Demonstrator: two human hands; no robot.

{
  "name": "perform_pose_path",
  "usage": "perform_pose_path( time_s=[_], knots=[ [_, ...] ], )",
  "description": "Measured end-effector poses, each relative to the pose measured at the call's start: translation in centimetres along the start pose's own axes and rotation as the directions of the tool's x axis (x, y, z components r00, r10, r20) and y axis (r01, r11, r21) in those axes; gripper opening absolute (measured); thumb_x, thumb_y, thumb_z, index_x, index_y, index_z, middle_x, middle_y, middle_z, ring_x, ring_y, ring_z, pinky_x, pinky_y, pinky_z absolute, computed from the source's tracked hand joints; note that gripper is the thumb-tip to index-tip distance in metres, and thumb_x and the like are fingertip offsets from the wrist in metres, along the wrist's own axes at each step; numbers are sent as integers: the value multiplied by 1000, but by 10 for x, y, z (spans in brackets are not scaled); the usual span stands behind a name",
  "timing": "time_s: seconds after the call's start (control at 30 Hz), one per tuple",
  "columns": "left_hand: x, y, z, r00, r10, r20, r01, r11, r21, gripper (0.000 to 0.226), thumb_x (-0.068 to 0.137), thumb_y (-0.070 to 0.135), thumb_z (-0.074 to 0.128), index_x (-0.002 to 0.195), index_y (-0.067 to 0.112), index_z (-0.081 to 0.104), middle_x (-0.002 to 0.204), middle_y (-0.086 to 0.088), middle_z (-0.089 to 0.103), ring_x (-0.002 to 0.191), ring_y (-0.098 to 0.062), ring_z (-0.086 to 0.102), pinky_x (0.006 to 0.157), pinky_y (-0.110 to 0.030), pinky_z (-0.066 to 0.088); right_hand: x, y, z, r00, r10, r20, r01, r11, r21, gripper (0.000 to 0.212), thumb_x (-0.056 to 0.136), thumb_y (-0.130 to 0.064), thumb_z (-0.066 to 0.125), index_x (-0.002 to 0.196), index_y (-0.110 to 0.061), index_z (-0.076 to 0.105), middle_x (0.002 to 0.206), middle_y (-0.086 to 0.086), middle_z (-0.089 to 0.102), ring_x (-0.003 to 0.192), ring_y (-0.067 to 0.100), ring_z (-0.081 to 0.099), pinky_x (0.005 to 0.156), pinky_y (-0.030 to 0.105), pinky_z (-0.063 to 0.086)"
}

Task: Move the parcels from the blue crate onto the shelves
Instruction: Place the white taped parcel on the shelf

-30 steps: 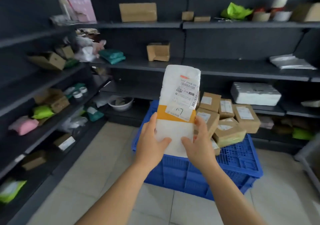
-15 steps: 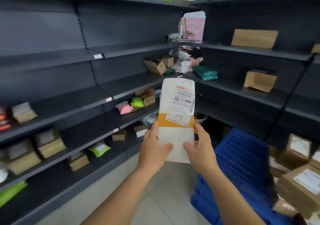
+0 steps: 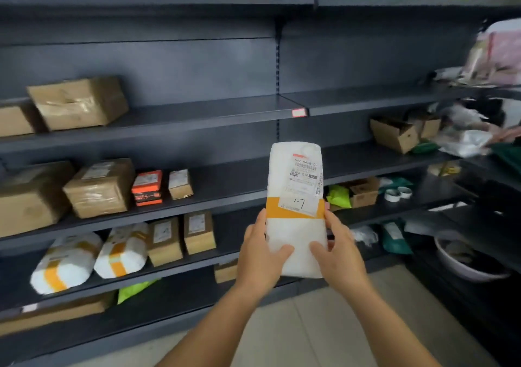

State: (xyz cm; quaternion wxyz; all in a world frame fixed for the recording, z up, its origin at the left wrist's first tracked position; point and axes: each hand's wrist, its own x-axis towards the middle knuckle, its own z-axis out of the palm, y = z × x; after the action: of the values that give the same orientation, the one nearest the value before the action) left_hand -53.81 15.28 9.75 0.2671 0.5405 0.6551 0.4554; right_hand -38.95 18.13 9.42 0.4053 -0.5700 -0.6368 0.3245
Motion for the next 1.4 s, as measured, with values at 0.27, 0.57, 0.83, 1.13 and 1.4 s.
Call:
perform_pose_path(
  time_s=[0.27,0.57,0.83,1.13,1.4],
  knots=[
    [89,-59,-68,978,-147,-145,155,987,47,59,82,34,70,132,38,38,120,10,53,98,-5,54,80,-30,54,90,-39,110,967,10,254,-6,1000,-15,58,88,-25,66,138,-30,38,129,-8,53,109,14,56,83,32,53],
    [202,-105,-128,977,-211,24,207,971,121,68,84,35,69,141,21,34,135,2,45,114,-13,46,87,-24,44,179,-74,200,910,50,411,-12,995,-96,85,80,-24,76,149,-23,26,147,-3,32,120,13,41,88,24,46],
    [287,-152,-153,965,-247,85,218,941,259,70,83,30,71,142,17,37,137,-2,47,118,-17,50,90,-28,49,255,-75,265,891,72,448,-3,988,-154,74,86,-23,70,148,-23,28,142,-4,38,110,9,41,82,20,42],
    [371,-189,-158,957,-280,71,233,894,382,76,88,24,67,149,9,25,148,-8,35,132,-21,39,104,-26,35,340,-56,328,854,20,520,71,985,-155,72,87,-19,68,148,-15,29,147,2,32,128,18,41,95,21,38],
    [425,-204,-158,954,-295,51,214,791,573,66,92,23,60,147,7,27,147,-12,34,129,-24,43,103,-26,35,393,-52,362,819,-29,573,183,960,-213,67,91,-19,63,148,-13,27,153,5,24,132,22,39,102,24,35]
  ],
)
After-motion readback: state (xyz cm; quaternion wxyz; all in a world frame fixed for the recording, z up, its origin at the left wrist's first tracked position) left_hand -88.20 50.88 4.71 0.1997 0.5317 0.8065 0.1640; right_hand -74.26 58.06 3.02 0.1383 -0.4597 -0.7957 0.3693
